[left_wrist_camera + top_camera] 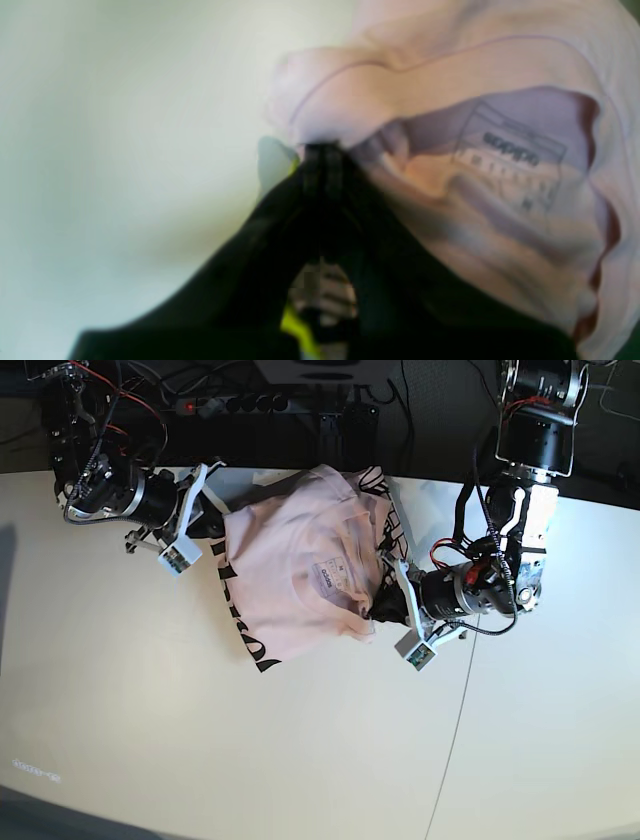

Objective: Fold the T-shirt properly
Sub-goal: 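Press and tuck the folded bundle edges with both grippers, then square the folded shirt's sides with both grippers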

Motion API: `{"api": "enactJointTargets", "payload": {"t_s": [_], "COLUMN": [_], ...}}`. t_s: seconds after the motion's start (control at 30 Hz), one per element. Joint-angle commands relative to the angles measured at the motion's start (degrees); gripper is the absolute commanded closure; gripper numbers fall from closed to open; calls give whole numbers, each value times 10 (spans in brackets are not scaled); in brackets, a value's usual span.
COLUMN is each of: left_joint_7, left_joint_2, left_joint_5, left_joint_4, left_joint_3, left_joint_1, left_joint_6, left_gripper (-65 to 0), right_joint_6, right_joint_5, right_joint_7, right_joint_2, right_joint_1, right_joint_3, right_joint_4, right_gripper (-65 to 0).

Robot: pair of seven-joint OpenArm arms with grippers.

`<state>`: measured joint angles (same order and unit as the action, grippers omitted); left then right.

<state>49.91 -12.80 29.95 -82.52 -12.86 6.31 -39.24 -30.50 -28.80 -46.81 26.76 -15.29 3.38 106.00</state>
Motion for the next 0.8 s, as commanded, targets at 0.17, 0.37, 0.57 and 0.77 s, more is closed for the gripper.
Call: {"api": "enactJointTargets", "payload": {"t_s": [0.17,0.37,0.57,0.77], "left_joint_7": [12,137,202,191], "left_joint_2": [-8,-48,-75,-67], "left_joint_5": [15,174,301,311], "left_joint_4": [-18,-75,-147,-173], "left_joint_3": [30,117,133,132], "left_joint_1": [38,31,-66,-156], "left_joint_6": [-8,-8,-8,-8], "left_gripper": [0,0,0,0], "right_joint_6": [-8,-8,-8,-8], "right_joint_5": [-4,-17,-12,2], "right_joint_7": [14,25,27,33], "right_joint_2": [7,7,8,1], "right_joint_1": [-3,14,110,262], "right_joint_3": [-41,-107,-94,-8], "right_joint_4": [39,39,-7,-140], "right_gripper": [0,0,0,0]}}
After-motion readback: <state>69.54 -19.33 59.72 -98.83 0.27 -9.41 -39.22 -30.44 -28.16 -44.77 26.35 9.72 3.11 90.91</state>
